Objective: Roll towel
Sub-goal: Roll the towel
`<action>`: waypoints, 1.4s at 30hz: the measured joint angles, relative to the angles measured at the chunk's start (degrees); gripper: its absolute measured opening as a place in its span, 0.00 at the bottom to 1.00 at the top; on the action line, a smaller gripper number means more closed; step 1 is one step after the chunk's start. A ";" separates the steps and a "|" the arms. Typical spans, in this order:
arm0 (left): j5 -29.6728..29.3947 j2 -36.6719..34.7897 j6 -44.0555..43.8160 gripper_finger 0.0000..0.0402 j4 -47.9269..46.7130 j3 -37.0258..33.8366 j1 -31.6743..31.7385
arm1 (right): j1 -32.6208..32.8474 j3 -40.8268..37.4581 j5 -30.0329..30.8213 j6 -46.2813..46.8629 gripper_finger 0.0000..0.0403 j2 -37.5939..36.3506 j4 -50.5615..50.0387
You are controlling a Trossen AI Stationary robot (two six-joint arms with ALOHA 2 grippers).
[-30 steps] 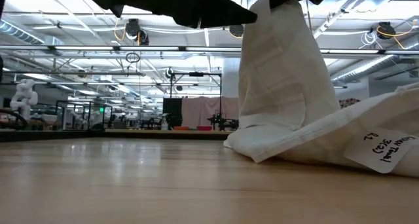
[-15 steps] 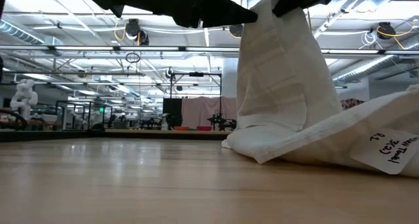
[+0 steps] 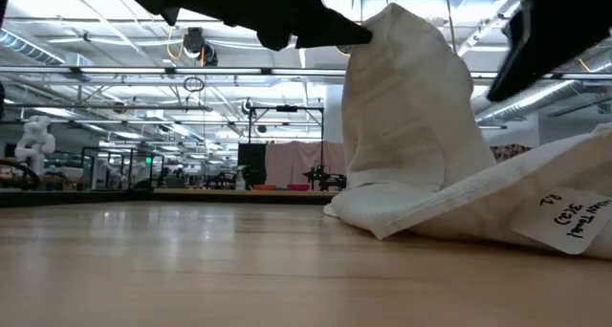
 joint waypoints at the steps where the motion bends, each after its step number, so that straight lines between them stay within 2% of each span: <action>1: 0.00 0.00 0.00 0.01 0.02 0.00 0.00 | 0.13 -1.44 1.17 1.23 0.37 0.00 0.66; 6: -1.09 -0.02 0.00 0.01 0.00 0.00 0.00 | 0.02 -6.16 6.58 0.55 0.19 0.00 5.47; 9: -7.14 -0.07 0.35 0.02 -0.24 0.00 0.24 | -0.26 -7.08 7.82 -1.61 0.05 0.00 9.02; 10: -9.42 -0.09 0.44 0.02 -0.97 0.00 0.52 | -0.26 -7.11 7.91 -2.50 0.03 0.00 10.22; 14: -13.11 -0.09 -0.99 0.02 -5.94 0.00 2.41 | -0.26 -7.11 6.94 -5.60 0.05 0.00 15.21; 19: -13.19 -0.09 -4.60 0.03 -10.45 0.00 3.74 | -0.26 -7.11 -1.11 -8.17 0.06 0.00 20.21; 21: -13.18 -0.09 -5.57 0.03 -11.45 0.00 3.76 | -0.25 -7.11 -2.60 -7.56 0.06 0.00 20.03; 24: -12.19 -0.09 -6.05 0.03 -11.73 0.00 3.12 | -0.32 -7.11 -0.28 -6.58 0.06 0.00 17.68; 31: -4.91 -0.09 -4.48 0.03 -13.66 0.00 -0.75 | -2.64 -10.58 2.68 -6.84 0.06 0.00 15.55; 37: -4.79 -0.09 -3.37 0.03 -20.44 0.00 -3.46 | -4.15 -19.32 -0.47 -7.27 0.07 0.00 25.41; 42: -6.56 -0.09 -5.82 0.03 -22.38 -0.02 -3.87 | -5.31 -22.89 3.11 -8.95 0.16 0.04 31.77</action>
